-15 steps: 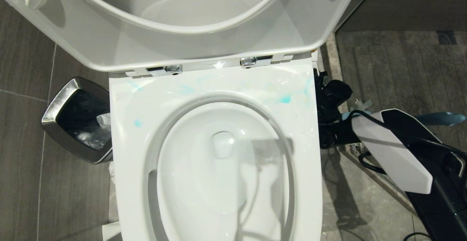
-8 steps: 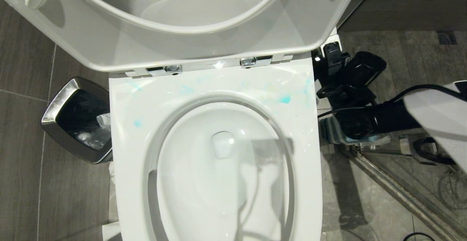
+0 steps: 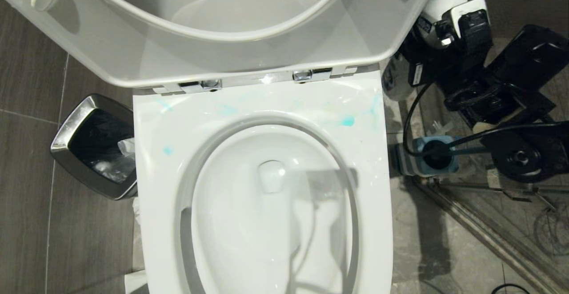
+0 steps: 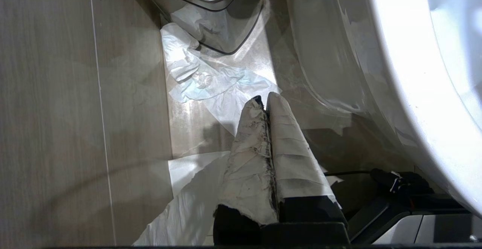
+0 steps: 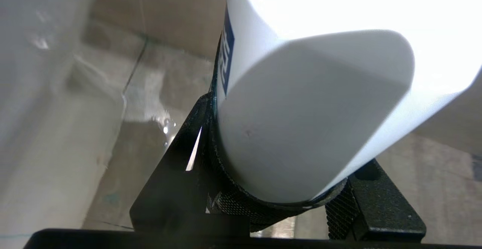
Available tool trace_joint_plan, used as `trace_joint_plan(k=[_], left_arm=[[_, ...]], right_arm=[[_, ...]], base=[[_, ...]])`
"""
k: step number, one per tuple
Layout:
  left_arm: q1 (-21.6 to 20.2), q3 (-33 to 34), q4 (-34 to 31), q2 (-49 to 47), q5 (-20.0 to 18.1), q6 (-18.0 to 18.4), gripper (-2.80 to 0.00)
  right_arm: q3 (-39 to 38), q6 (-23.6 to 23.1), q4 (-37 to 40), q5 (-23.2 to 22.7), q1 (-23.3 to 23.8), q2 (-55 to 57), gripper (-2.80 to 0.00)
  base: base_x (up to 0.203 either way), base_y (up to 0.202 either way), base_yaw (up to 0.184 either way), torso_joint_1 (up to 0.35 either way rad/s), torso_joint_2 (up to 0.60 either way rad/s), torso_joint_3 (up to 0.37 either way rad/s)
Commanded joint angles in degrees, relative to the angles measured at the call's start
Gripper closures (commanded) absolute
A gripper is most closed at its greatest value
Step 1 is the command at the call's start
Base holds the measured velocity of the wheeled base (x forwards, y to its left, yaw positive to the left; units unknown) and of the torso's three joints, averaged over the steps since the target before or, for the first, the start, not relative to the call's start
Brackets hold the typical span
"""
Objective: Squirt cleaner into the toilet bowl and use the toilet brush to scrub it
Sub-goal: Pour in the cleaning agent
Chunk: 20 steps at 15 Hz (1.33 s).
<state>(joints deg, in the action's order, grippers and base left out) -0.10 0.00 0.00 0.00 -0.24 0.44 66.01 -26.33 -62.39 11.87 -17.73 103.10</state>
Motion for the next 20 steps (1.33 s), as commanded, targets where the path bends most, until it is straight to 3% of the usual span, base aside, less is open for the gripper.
trace_joint_plan(k=[1,8,11,20], left_arm=[[0.01,0.06,0.00,0.00,-0.02,0.00,0.00],[0.01,0.00,0.00,0.00,-0.02,0.00,0.00],[0.01,0.00,0.00,-0.09,-0.02,0.00,0.00],[0.01,0.00,0.00,0.00,-0.02,0.00,0.00]], right_arm=[[-4.22,-0.01,0.11,0.08,0.05,-8.45,0.00],[-14.35,-0.06,4.78,2.09,-0.45,-22.01,0.00],[-15.12,-0.55,7.27,7.31,-1.69,-24.77,0.00],[-16.71,-3.20,7.19,7.64,-1.79,-27.52,0.00]], base=[[0.000,0.000,0.000,0.000,0.00,0.000],[0.000,0.000,0.000,0.000,0.00,0.000],[0.000,0.000,0.000,0.000,0.00,0.000],[0.000,0.000,0.000,0.001,0.00,0.049]])
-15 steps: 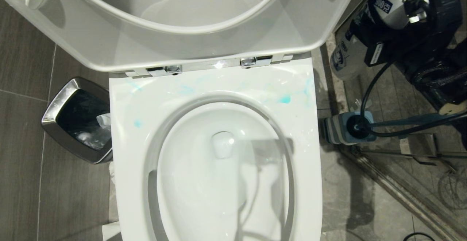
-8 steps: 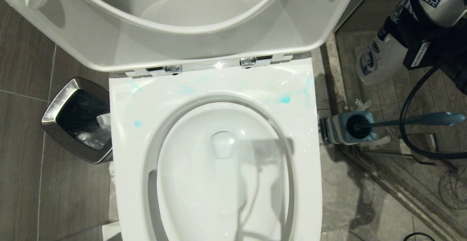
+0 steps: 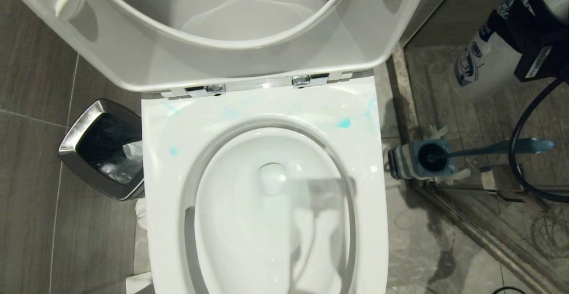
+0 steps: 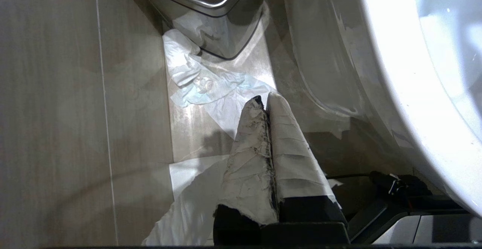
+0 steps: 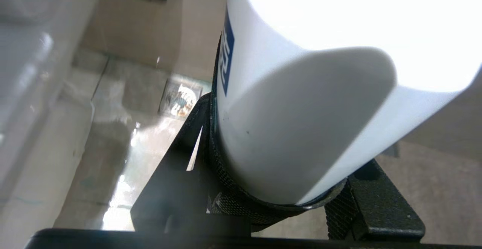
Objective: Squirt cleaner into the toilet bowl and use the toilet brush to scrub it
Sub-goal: Pour in the cleaning agent
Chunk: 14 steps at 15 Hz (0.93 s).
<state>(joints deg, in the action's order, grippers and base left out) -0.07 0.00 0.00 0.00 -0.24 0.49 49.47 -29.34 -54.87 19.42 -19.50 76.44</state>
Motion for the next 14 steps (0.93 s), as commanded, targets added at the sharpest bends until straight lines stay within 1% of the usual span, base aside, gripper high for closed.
trace_joint_plan(k=[1,6,9,14], left_arm=[[-0.01,0.08,0.00,0.00,-0.02,-0.05,0.00],[-0.02,0.00,0.00,0.00,-0.02,-0.03,0.00],[-0.01,0.00,0.00,0.00,-0.02,-0.05,0.00],[-0.01,0.00,0.00,0.00,-0.02,-0.04,0.00]], right_arm=[[-0.16,-0.34,-0.33,0.16,-0.02,-1.11,0.00],[-0.16,-0.72,-0.24,0.44,-0.01,-1.92,0.00],[-0.07,-1.93,-0.24,0.36,-0.01,-2.36,0.00],[-0.25,-1.95,-0.24,0.36,-0.01,-2.87,0.00]], base=[[0.000,0.000,0.000,0.012,0.00,0.193],[0.000,0.000,0.000,0.002,0.00,0.201],[0.000,0.000,0.000,0.004,0.00,0.203],[0.000,0.000,0.000,0.003,0.00,0.199]])
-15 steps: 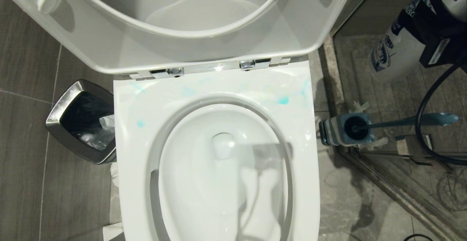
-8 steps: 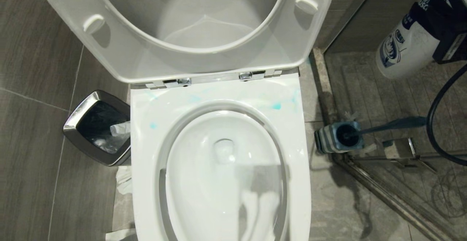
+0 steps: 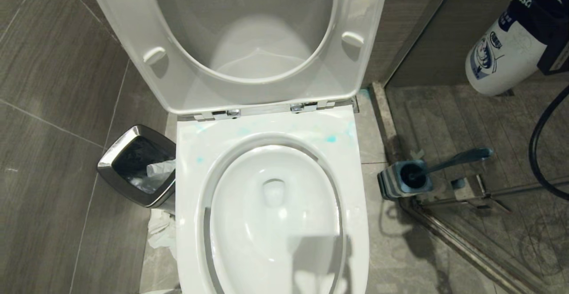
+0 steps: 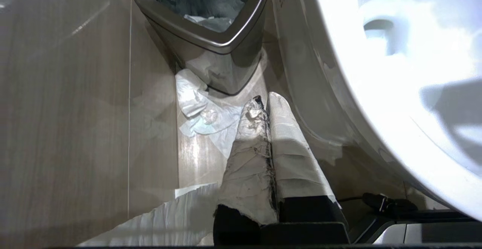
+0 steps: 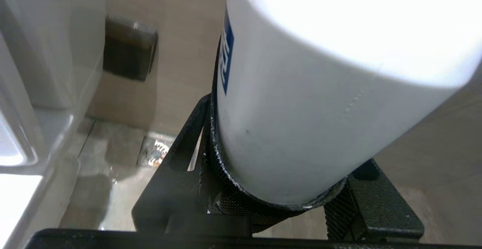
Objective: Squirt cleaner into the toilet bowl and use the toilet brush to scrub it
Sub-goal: Pour in the cleaning agent
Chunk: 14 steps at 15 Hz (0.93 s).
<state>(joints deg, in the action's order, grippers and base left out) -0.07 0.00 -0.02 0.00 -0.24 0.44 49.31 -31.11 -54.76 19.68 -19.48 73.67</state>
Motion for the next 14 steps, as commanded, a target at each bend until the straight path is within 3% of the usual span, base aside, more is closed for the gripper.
trace_joint_plan(k=[1,7,14], left_arm=[[-0.01,0.00,0.02,0.00,-0.02,0.06,0.00],[-0.05,0.00,0.02,-0.03,-0.02,0.04,0.00],[-0.07,0.00,0.02,-0.06,-0.02,0.00,0.00]], right_arm=[[-0.09,-0.43,-0.35,0.10,-0.03,-0.02,0.00],[0.16,-0.20,-0.26,-0.08,-0.14,1.26,0.00],[-1.07,-0.17,-0.18,-0.08,-4.86,3.21,0.00]], base=[[0.000,0.000,0.000,0.000,0.00,0.205],[0.000,0.000,0.000,0.001,0.00,0.201],[0.000,0.000,0.000,0.002,0.00,0.204]])
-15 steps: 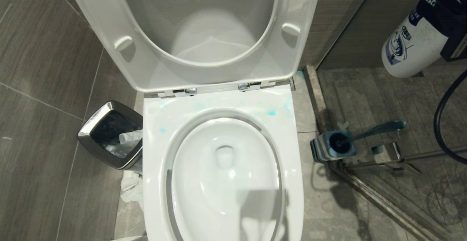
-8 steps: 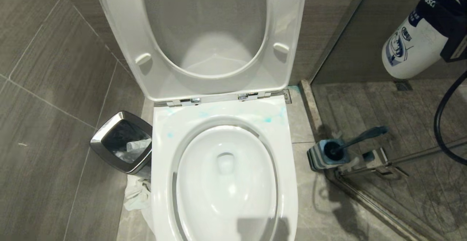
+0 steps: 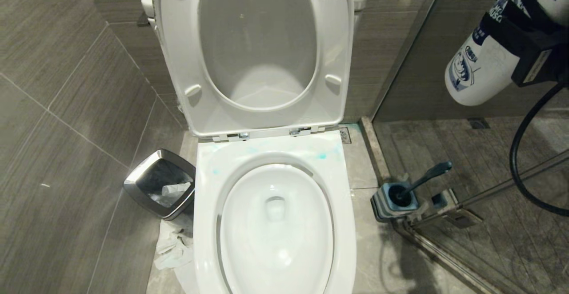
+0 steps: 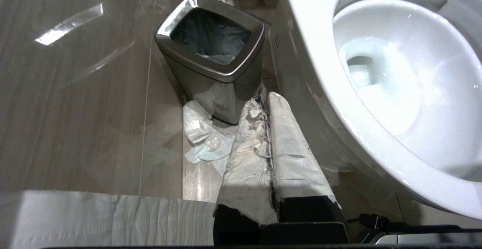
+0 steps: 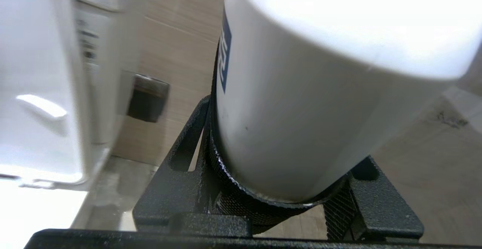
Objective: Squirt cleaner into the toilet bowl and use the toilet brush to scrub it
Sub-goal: Pour in the cleaning agent
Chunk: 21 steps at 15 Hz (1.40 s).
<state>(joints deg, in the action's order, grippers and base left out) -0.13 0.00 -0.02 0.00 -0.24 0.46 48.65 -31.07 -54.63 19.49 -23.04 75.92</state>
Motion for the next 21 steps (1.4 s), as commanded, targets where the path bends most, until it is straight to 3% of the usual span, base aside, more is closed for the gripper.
trace_joint_plan(k=[1,5,10,14,18,21], left_arm=[[-0.05,0.01,0.02,0.00,-0.02,-0.02,0.00],[0.04,0.00,0.02,-0.03,-0.02,-0.02,0.00],[0.00,0.00,0.02,0.00,-0.02,0.06,0.00],[0.04,0.00,0.02,0.00,-0.02,-0.01,0.00],[0.04,0.00,0.02,0.00,-0.02,-0.02,0.00],[0.04,0.00,0.02,0.00,-0.02,-0.02,0.00]], right_arm=[[-0.67,-0.17,-0.33,0.17,-1.99,1.58,0.00],[-1.12,0.06,-0.38,0.53,-4.57,5.08,0.00],[0.95,-1.56,-0.66,9.57,-12.04,13.88,0.00],[4.74,-12.40,-1.43,12.10,-16.95,20.27,0.00],[5.01,-23.28,-1.45,12.83,-18.14,23.94,0.00],[4.65,-34.68,-1.51,14.22,-18.18,24.97,0.00]], base=[[0.000,0.000,0.000,0.006,0.00,0.203],[0.000,0.000,0.000,0.004,0.00,0.147],[0.000,0.000,0.000,0.004,0.00,0.014],[0.000,0.000,0.000,0.000,0.00,0.000],[0.000,0.000,0.000,0.000,0.00,0.000],[0.000,0.000,0.000,0.000,0.00,0.000]])
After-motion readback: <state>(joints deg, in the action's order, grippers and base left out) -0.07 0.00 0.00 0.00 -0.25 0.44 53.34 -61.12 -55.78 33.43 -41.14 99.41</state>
